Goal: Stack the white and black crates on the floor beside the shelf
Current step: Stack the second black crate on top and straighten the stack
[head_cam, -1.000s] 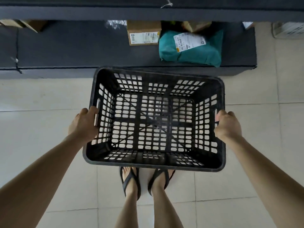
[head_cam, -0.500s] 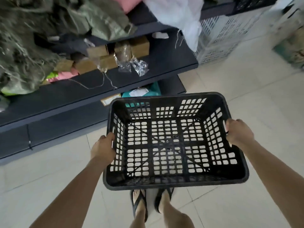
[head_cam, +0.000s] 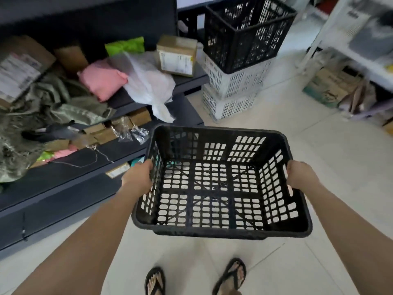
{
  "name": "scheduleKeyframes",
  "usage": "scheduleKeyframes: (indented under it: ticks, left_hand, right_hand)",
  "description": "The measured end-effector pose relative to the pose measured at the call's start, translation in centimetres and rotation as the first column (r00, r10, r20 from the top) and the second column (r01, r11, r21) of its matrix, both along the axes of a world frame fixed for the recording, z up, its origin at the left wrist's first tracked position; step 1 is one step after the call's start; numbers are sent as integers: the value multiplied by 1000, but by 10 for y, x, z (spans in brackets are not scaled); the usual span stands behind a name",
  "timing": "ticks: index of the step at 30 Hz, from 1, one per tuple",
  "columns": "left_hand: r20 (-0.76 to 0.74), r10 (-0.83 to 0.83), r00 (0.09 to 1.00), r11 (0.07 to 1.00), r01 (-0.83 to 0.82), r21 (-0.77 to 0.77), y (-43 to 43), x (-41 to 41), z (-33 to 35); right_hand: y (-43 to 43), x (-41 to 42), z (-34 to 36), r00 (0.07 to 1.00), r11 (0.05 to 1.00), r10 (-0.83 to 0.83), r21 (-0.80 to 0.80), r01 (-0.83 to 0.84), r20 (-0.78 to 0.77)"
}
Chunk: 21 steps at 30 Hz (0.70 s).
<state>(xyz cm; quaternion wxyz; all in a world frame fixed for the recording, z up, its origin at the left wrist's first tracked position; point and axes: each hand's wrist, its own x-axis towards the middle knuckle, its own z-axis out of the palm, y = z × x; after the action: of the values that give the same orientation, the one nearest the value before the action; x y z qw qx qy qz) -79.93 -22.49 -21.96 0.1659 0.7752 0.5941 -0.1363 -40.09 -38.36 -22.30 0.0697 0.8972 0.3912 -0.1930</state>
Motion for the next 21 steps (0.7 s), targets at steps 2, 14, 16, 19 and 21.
scheduleKeyframes:
  ticks: [2,14,16,19,21]
  left_hand:
    - [2,-5,1000,1000,5,14,-1,34,15]
    - [14,-19,1000,999,18,38,27,228,82]
    - [-2,-15,1000,999,15,49,44,260,87]
    - [-1,-20,1000,999,20,41,80,310,96]
    - [6,-34,999,999,34,35,112,345,106]
  right_hand:
    - [-5,36,9,999,999,35,-10,-35,7]
    - [39,243,74,994,995,88,-56,-84,68]
    - [58,272,84,993,995,79,-62,-74,88]
    - [94,314,101,991,993,85,-92,-76,105]
    - [119,339,120,984,987,121,-122,-105,134]
